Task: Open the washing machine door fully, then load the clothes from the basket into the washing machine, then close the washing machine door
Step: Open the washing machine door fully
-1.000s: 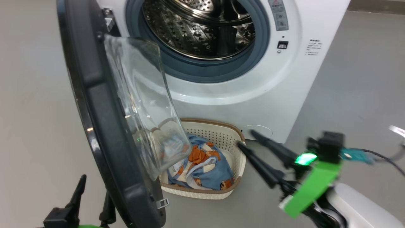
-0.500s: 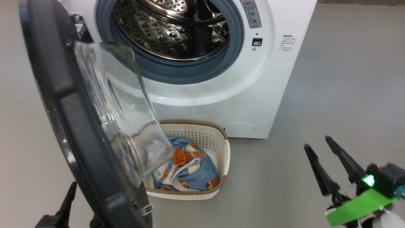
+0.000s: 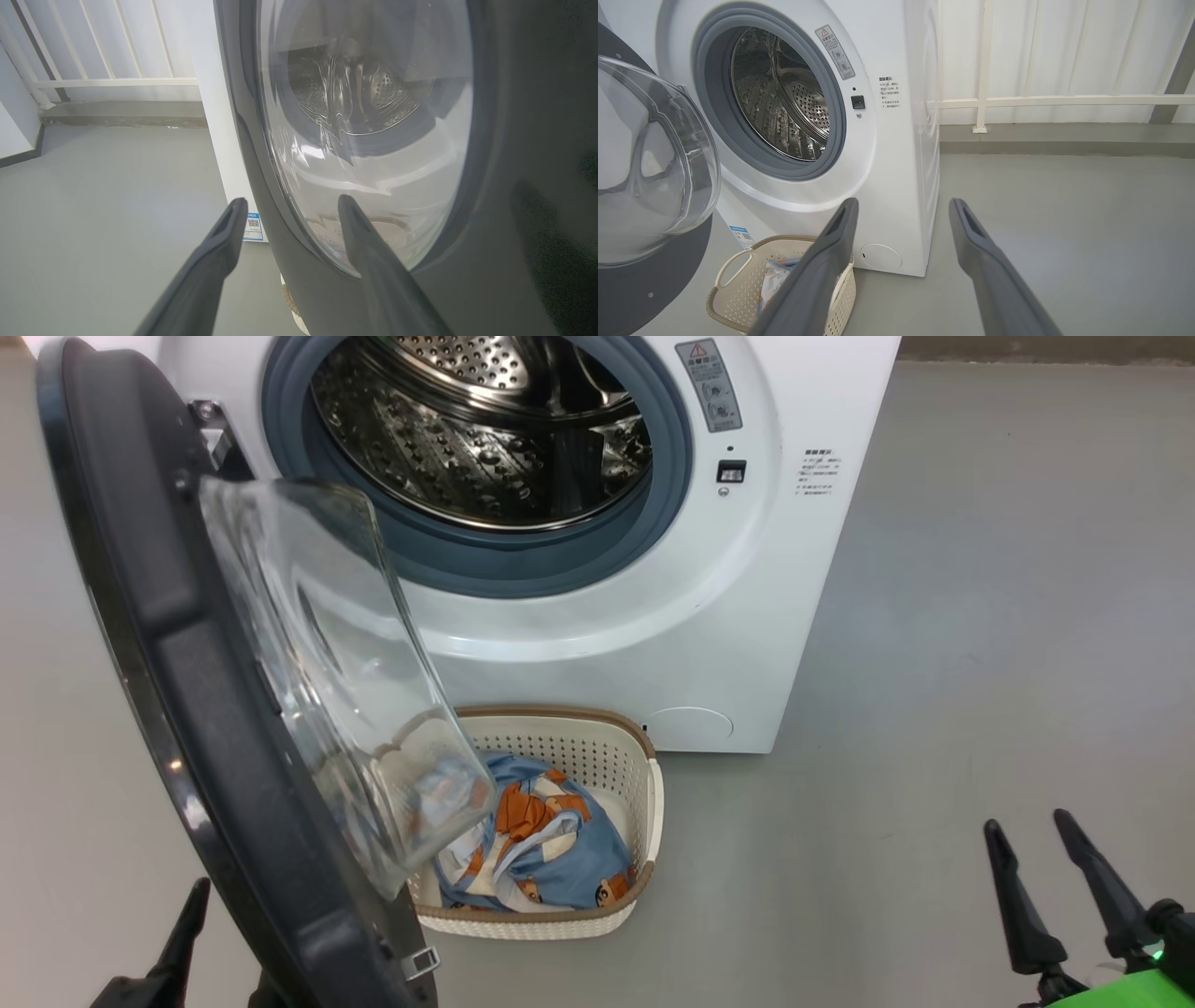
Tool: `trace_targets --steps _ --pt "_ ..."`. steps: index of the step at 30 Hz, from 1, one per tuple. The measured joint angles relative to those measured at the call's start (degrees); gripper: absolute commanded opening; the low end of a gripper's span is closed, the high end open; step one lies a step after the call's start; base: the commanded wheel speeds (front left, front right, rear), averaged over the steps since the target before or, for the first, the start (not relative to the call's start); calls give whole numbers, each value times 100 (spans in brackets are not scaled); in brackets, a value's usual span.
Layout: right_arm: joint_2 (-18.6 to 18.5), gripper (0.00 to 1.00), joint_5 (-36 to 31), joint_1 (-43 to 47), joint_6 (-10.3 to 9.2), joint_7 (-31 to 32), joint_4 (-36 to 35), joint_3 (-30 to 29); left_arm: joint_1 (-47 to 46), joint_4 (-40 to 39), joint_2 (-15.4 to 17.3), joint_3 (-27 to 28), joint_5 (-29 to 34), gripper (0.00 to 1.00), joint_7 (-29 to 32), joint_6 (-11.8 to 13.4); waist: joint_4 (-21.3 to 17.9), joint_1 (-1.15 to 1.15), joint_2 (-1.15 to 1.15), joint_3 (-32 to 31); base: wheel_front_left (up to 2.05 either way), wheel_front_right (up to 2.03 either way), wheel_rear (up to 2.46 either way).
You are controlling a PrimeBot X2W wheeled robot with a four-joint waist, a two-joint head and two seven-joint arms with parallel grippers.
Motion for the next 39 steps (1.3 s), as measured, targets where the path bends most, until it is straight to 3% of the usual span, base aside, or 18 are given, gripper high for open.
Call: trace_targets --steps 14,39 --pt "419 100 -343 551 0 0 163 -614 338 35 1 233 53 100 0 -148 -70 0 0 -287 0 0 0" --pt "436 100 -444 549 0 0 296 -735 338 64 1 279 55 100 0 -198 -147 0 0 -355 0 0 0"
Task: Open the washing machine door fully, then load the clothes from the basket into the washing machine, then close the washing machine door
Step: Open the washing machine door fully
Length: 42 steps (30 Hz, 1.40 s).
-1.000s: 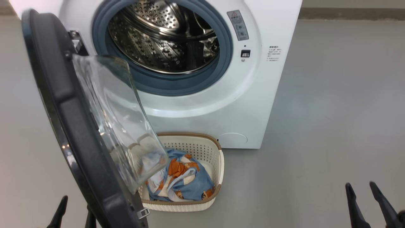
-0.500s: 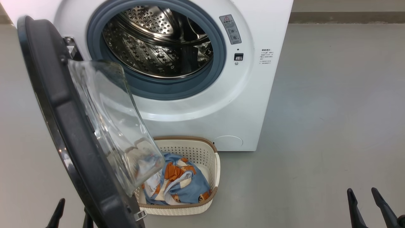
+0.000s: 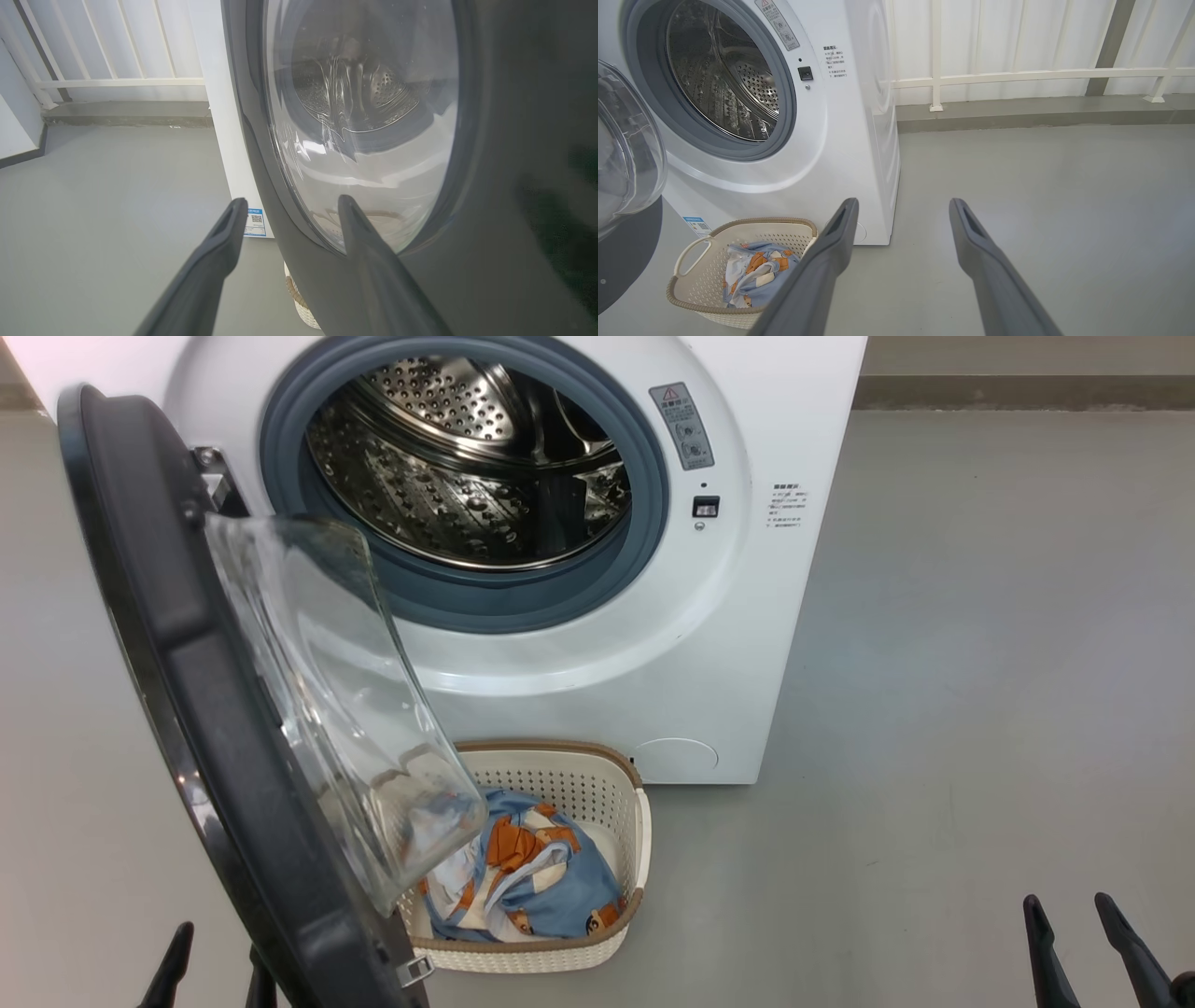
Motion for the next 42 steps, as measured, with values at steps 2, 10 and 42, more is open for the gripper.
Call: trace_targets --steps 2,10,42 --pt "0 100 -3 0 0 0 19 0 0 0 0 -2 0 100 0 1 -2 0 0 -2 0 0 0" --pt "-8 100 -9 0 0 0 137 -13 0 0 0 -13 0 100 0 9 4 0 0 -21 0 0 0" --pt "-23 100 18 9 0 1 341 -57 -856 -3684 3 11 -94 0 -10 223 389 0 0 -123 0 0 0"
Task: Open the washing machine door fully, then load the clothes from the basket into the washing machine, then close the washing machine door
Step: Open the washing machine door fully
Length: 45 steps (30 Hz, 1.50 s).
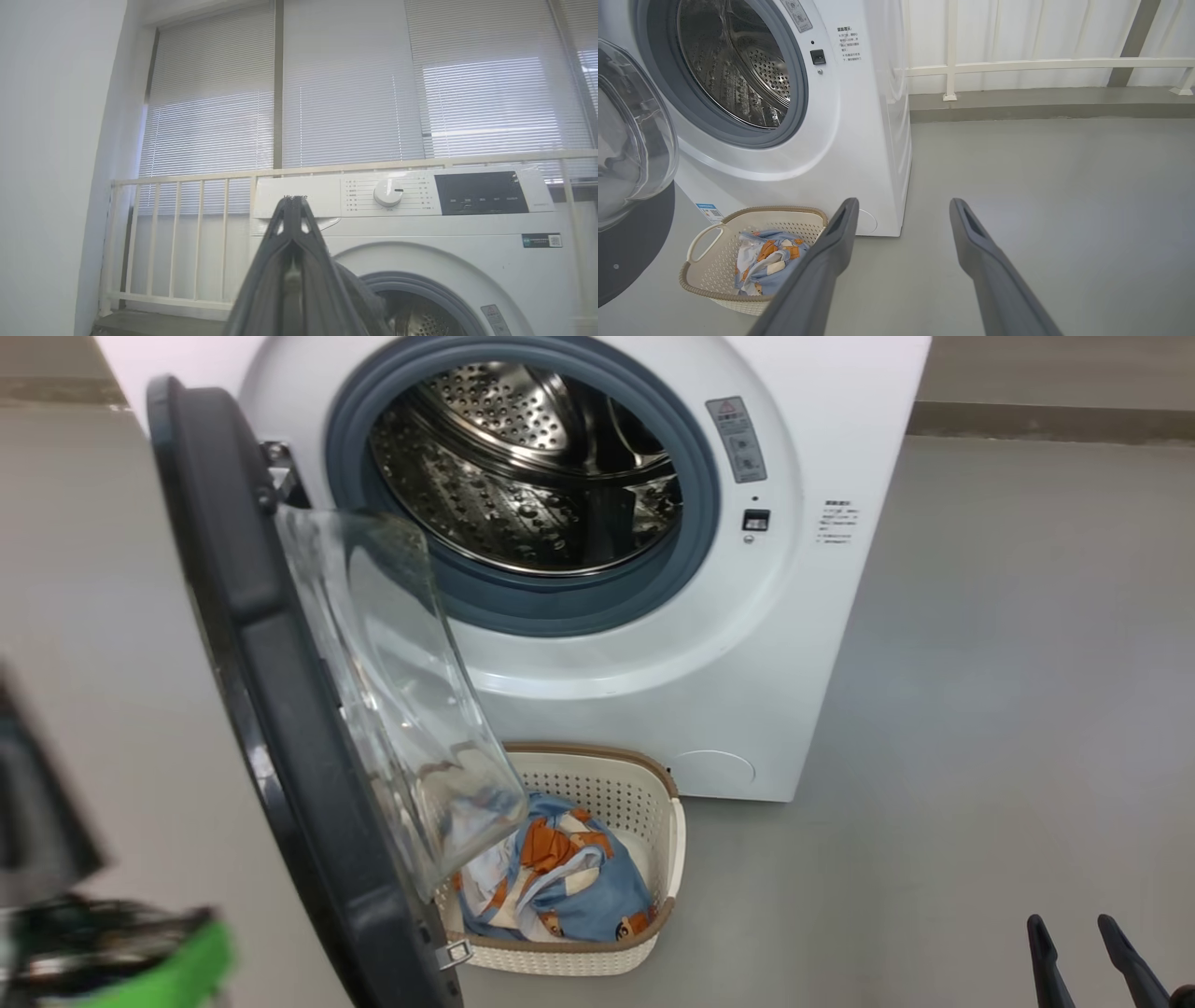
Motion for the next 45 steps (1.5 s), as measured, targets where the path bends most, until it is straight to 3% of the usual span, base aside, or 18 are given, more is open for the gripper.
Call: trace_targets --steps 5,11,15,22,45 --pt "2 100 0 0 0 0 48 21 -21 -506 8 -1547 82 0 296 -300 117 0 0 -15 0 0 0" --pt "14 100 1 12 0 0 132 33 73 -452 41 -3264 -7 0 859 -214 224 0 0 -21 0 0 0" --pt "32 100 1 24 0 0 154 24 367 83 57 -3750 -153 0 1109 -86 273 0 0 -13 0 0 0" --pt "94 100 1 46 0 0 158 9 665 845 93 -3805 -349 0 1324 185 330 0 0 16 0 0 0" --pt "94 100 45 105 0 0 162 -96 821 1239 230 -3253 -144 0 1269 876 789 0 0 324 0 0 0"
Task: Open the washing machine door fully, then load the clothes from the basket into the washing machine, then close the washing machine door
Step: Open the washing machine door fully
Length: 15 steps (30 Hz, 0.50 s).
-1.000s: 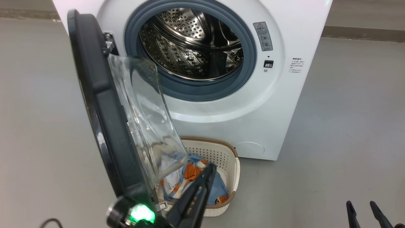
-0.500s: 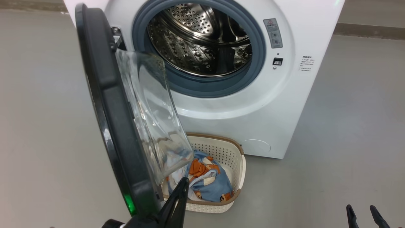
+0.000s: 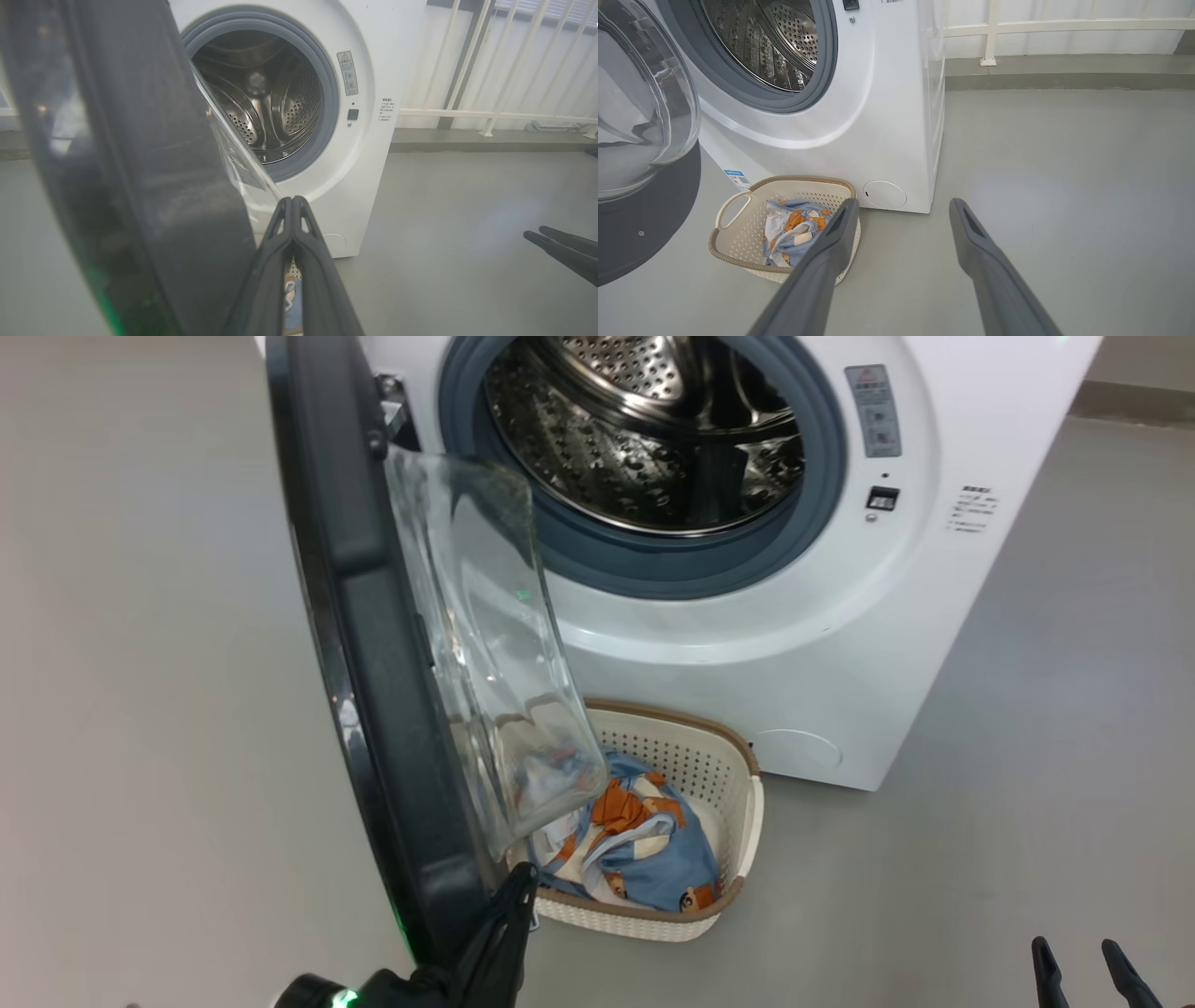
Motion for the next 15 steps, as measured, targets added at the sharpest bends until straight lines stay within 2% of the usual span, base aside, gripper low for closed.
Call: trace_targets --steps 15 --pt "-109 100 102 -14 0 0 1 14 -4 3 -51 160 -29 0 -163 213 588 0 0 271 0 0 0"
